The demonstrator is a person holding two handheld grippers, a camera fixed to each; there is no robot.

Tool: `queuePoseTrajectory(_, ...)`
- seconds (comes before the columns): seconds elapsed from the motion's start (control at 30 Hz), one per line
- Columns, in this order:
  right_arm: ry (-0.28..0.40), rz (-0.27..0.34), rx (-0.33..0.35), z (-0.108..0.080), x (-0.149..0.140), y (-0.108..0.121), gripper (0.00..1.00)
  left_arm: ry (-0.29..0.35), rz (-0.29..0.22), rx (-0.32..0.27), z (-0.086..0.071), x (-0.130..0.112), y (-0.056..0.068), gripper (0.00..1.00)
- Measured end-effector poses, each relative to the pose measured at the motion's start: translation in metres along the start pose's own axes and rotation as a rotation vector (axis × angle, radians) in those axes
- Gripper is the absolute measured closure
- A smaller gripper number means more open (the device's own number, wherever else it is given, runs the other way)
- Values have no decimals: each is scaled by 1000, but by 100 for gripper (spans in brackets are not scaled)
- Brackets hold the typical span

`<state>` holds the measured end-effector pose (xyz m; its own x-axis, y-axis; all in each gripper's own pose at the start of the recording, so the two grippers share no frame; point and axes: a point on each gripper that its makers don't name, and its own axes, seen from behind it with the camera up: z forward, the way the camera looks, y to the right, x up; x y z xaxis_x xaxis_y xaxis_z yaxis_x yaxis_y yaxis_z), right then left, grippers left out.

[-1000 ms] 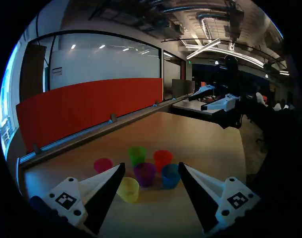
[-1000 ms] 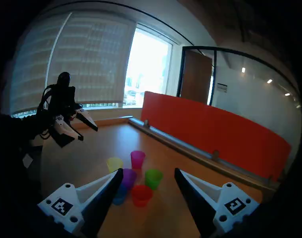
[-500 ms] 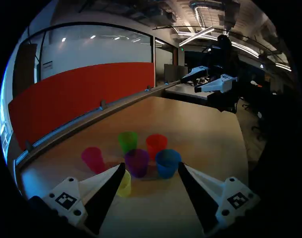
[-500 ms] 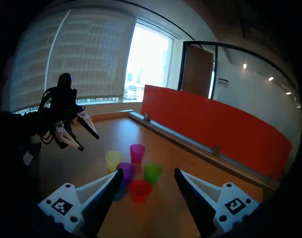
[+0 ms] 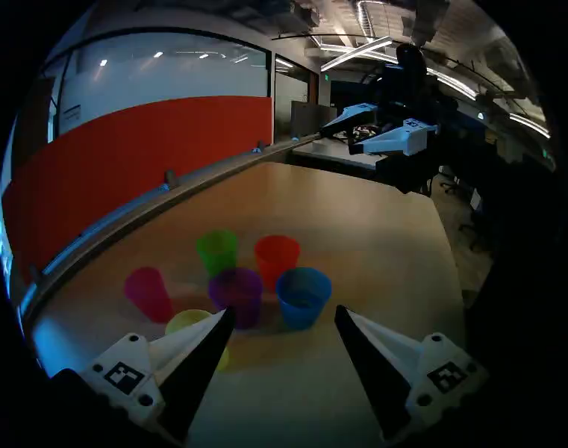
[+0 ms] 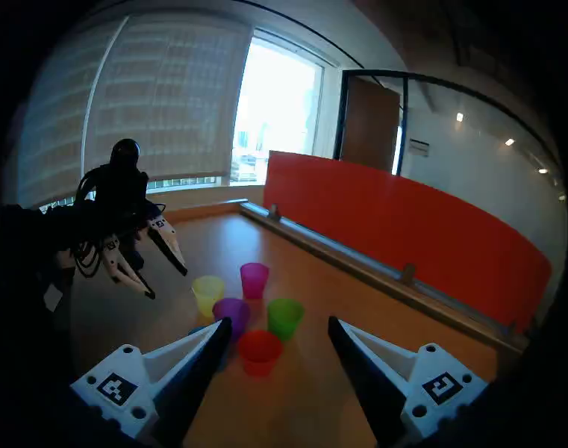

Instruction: Pour water

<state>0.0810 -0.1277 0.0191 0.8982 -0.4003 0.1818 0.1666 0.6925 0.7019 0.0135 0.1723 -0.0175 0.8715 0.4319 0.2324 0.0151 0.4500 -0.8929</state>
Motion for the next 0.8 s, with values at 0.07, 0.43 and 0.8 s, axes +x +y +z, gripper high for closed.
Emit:
queuePoseTrajectory(0.07,-3,3,0,2,-2,2,0,-11,1,-6,6,-3,0,1)
queuePoseTrajectory(0.43,-14,12,1,8,-9,9,0,-67,3,-40,40,-19,6,0)
queuePoseTrajectory(0.8,-16,12,2,10,-11,13,0,-102,5,-69,71,-28,12,1)
